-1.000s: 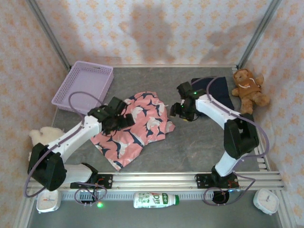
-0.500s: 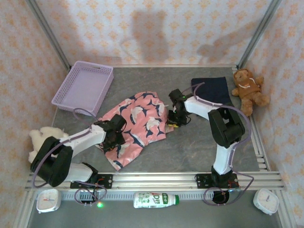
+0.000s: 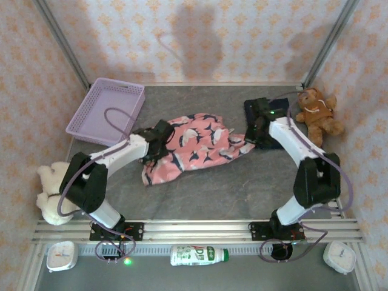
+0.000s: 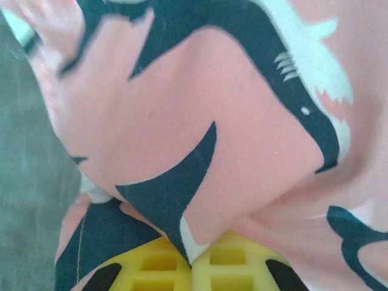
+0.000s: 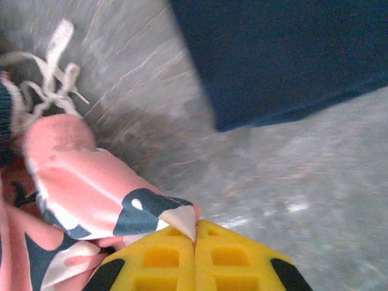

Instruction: Fold and stack the mixed laundry pile

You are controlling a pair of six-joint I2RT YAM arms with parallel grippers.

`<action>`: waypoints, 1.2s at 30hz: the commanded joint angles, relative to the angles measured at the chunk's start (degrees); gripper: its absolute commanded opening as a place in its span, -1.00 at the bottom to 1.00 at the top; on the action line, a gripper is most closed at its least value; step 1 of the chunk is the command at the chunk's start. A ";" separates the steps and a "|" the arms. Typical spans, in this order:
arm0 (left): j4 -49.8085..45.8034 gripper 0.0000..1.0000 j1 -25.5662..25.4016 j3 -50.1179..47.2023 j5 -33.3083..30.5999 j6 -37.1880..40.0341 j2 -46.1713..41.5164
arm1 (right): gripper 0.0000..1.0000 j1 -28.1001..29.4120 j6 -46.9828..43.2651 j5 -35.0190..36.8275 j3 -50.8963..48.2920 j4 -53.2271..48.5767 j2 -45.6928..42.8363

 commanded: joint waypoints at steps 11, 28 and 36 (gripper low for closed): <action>-13.98 -0.94 0.88 37.93 -8.88 17.30 28.54 | -1.00 1.65 2.89 -9.47 -9.14 -0.58 -2.10; -26.60 0.39 5.01 71.62 2.28 19.96 41.74 | 0.21 12.81 -1.98 -11.80 5.16 -4.91 1.58; -19.48 0.55 4.66 42.84 9.41 18.54 20.49 | 0.25 5.75 5.66 -2.04 6.38 2.88 8.60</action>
